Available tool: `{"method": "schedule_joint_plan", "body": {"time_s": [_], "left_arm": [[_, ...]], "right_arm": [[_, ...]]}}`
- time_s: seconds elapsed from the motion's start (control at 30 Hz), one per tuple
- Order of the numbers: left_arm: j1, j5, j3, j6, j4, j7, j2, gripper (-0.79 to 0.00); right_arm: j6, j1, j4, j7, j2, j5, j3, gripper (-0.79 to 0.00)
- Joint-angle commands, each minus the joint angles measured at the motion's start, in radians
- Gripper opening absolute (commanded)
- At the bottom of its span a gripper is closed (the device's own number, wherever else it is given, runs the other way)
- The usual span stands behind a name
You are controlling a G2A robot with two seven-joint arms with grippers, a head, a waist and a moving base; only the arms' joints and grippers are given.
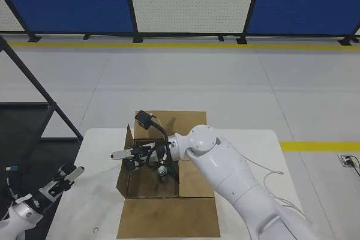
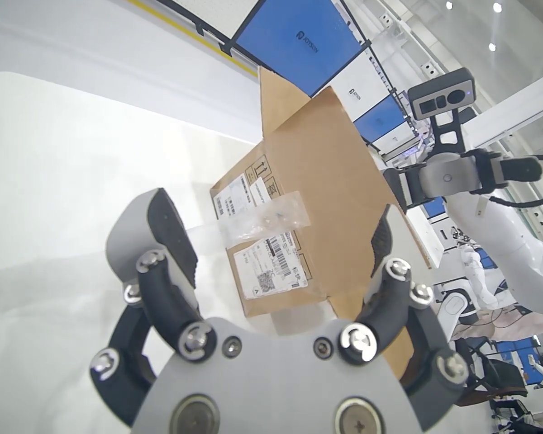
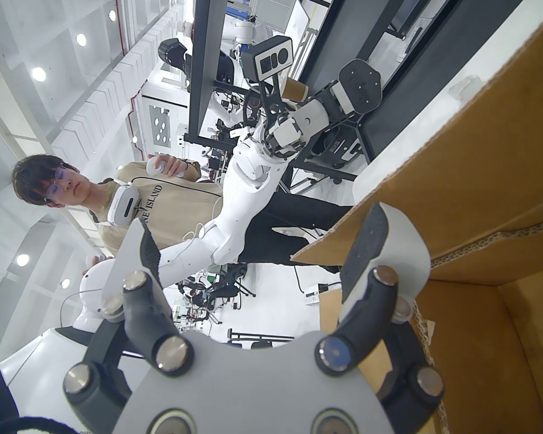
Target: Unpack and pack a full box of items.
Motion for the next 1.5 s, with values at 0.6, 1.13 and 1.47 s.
{"method": "schedule_joint_plan", "body": {"time_s": [0.6,1.13,1.47], "left_arm": [[0.123,0.068,-0.057,-0.024,-0.156,0.035,0.0,0.0],[0.171,0.257,-0.032,0.003,-0.187,0.082,-0.005,0.0],[0.129,0.306,0.018,0.039,-0.157,0.099,-0.007,0.0]], "right_arm": [[0.034,-0.077,-0.014,-0.273,-0.082,-0.064,-0.066,0.0],[-0.008,-0.034,0.106,-0.233,-0.137,-0.047,-0.056,0.0],[-0.055,-0.036,0.116,-0.22,-0.139,-0.06,-0.032,0.0]]}}
